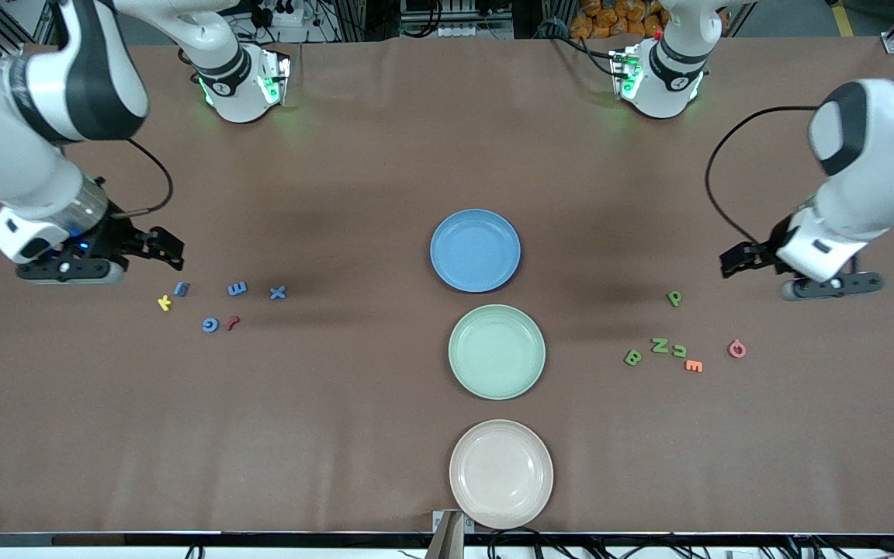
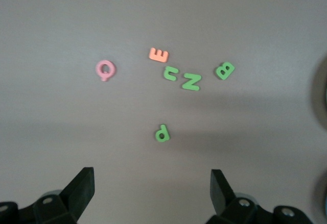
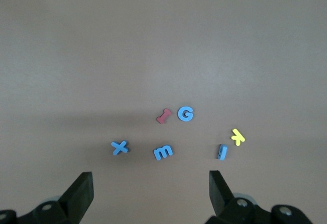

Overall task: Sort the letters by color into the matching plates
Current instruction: 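Grasp the blue X with the right gripper while the left gripper approaches letters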

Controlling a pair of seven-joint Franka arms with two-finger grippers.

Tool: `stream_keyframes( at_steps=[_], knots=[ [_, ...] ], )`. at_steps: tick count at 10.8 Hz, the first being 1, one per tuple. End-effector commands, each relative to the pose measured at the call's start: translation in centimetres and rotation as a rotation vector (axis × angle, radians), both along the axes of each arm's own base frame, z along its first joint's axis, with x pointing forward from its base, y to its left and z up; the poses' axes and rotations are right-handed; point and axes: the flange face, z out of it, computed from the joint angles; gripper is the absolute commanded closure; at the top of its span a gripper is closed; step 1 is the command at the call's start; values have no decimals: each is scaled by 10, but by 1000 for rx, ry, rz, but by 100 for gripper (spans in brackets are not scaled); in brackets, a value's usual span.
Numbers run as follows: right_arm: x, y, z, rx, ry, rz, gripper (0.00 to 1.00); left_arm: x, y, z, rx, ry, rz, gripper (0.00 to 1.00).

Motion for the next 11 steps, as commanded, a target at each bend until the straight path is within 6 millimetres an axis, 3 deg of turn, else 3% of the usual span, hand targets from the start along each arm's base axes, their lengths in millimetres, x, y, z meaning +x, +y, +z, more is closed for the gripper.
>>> stream_keyframes(
  at_steps=[1,3,6,7,11],
  knots=[
    [-21,7,-64,3,-6,-3,0,-33,-9,-65,-13,-36,9,0],
    [-15,20,-104,2,27,-28,0,-32,-9,-99,-24,12,12,0],
    [-13,59,-159,11,48,-10,5,-35,-9,-155,-38,29,22,0],
    [-14,73,-172,17,47,15,8,-39,-5,-162,-37,31,32,0],
    [-20,85,-224,28,71,43,10,-45,14,-191,-31,88,134,0]
  ],
)
